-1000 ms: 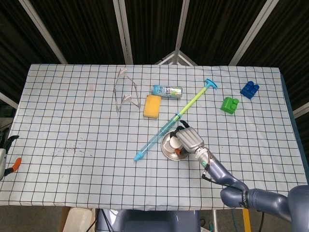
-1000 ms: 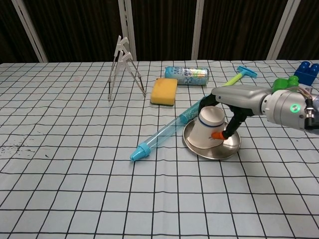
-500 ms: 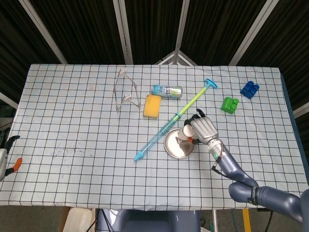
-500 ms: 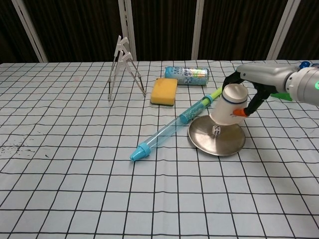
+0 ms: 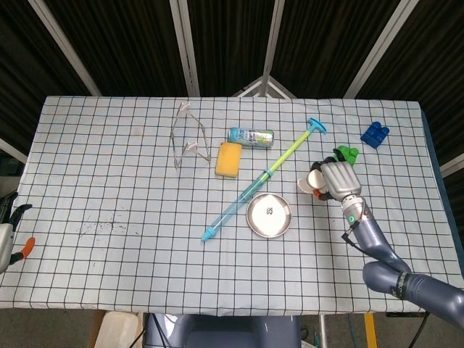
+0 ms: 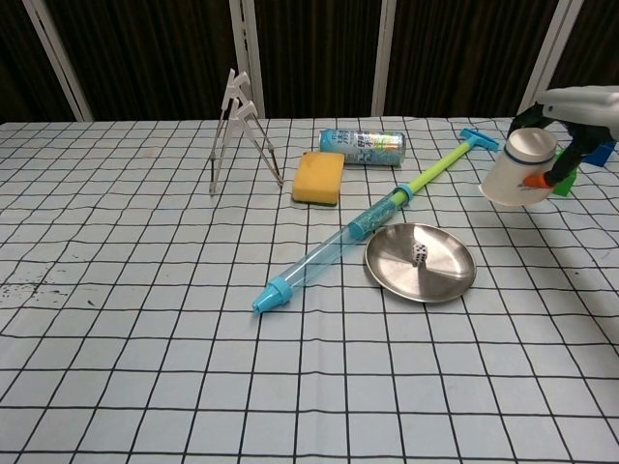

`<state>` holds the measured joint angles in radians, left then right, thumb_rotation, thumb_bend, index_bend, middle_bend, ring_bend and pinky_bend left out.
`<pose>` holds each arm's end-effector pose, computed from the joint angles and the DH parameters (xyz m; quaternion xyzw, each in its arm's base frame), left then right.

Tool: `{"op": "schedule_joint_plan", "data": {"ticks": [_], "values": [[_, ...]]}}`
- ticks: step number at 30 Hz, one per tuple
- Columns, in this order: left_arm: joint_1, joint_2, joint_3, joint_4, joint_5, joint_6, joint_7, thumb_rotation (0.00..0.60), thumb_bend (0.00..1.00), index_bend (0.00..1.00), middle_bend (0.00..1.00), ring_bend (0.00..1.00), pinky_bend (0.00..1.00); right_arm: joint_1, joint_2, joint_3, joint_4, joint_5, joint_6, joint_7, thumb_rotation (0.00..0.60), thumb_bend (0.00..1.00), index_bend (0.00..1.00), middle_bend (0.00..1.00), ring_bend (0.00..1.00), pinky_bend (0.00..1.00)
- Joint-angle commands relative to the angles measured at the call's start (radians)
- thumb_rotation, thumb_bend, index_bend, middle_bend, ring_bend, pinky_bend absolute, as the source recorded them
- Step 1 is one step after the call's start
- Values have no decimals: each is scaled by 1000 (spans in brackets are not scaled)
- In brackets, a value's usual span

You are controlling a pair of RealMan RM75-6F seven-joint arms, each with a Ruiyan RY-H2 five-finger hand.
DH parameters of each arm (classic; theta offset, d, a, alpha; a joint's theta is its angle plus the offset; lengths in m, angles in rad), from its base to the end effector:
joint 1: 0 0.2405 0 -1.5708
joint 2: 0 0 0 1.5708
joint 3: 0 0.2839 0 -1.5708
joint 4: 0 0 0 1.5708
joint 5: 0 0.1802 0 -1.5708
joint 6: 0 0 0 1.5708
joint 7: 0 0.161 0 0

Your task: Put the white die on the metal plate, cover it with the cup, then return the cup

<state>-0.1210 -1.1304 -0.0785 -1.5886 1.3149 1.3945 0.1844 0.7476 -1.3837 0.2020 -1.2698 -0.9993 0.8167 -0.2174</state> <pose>-0.3503 0.2131 0.1993 -0.5909 -0.3817 -0.2925 0.6477 -0.2411 -0.4261 0.0912 0.6957 -0.4002 0.3024 0.5143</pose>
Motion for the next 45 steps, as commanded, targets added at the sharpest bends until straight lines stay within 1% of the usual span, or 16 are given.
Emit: {"op": "schedule_joint_plan", "data": {"ticks": [1,3,7,15,20,24,27,29,30,33,35,37,41,45], "values": [[0,-2,-1,-1,-2,1,4,600,457,194,0,0,35,-7,-20,-20,98,28,-44,5,600,360,568,454,243,0],[-1,-6,-2,0,-6,1,15,600,456,194,0,0,35,-10,-44,-25,162,34,-73,33,600,360,568,454,243,0],[-5,-14,-2,-1,-9,-3,34,600,457,194,0,0,35,-19,-78,-33,237,9,-95,87,600,360,568,454,243,0],[-10,-22,-2,1,-16,-10,53,600,457,193,0,0,35,-19,-129,-34,322,-60,-119,193,600,360,567,454,243,0],[-12,-24,-4,2,-22,-13,55,600,456,194,0,0,35,-21,-146,-42,349,-89,-136,233,600,361,567,454,243,0],[-17,-27,-2,4,-23,-22,59,600,456,193,0,0,35,-27,-147,-40,340,-117,-134,282,600,361,567,454,243,0],[-18,-28,0,4,-20,-23,61,600,457,194,0,0,35,-28,-149,-44,346,-130,-139,296,600,361,559,453,233,0],[-17,-28,0,5,-19,-20,61,600,457,194,0,0,35,-29,-149,-46,352,-132,-146,299,600,339,498,422,201,0],[-17,-28,-1,5,-20,-20,61,600,456,194,0,0,35,-29,-149,-48,356,-132,-150,297,600,306,445,385,175,0],[-16,-28,-2,7,-24,-20,61,600,456,193,0,0,35,-26,-142,-60,368,-124,-185,271,600,183,258,226,95,0],[-17,-29,-2,7,-24,-21,61,600,457,193,0,0,35,-23,-136,-62,367,-112,-201,253,600,131,123,119,56,0],[-18,-30,-1,8,-23,-22,62,600,457,194,0,0,35,-21,-129,-59,359,-102,-207,238,600,111,59,80,49,0],[-20,-31,1,8,-21,-25,64,600,456,196,0,0,35,-23,-103,-45,313,-82,-189,212,600,96,1,58,33,0],[-16,-28,-1,7,-22,-17,59,600,457,196,0,0,35,-30,-36,-43,205,-66,-161,156,600,96,0,53,20,0]]}}
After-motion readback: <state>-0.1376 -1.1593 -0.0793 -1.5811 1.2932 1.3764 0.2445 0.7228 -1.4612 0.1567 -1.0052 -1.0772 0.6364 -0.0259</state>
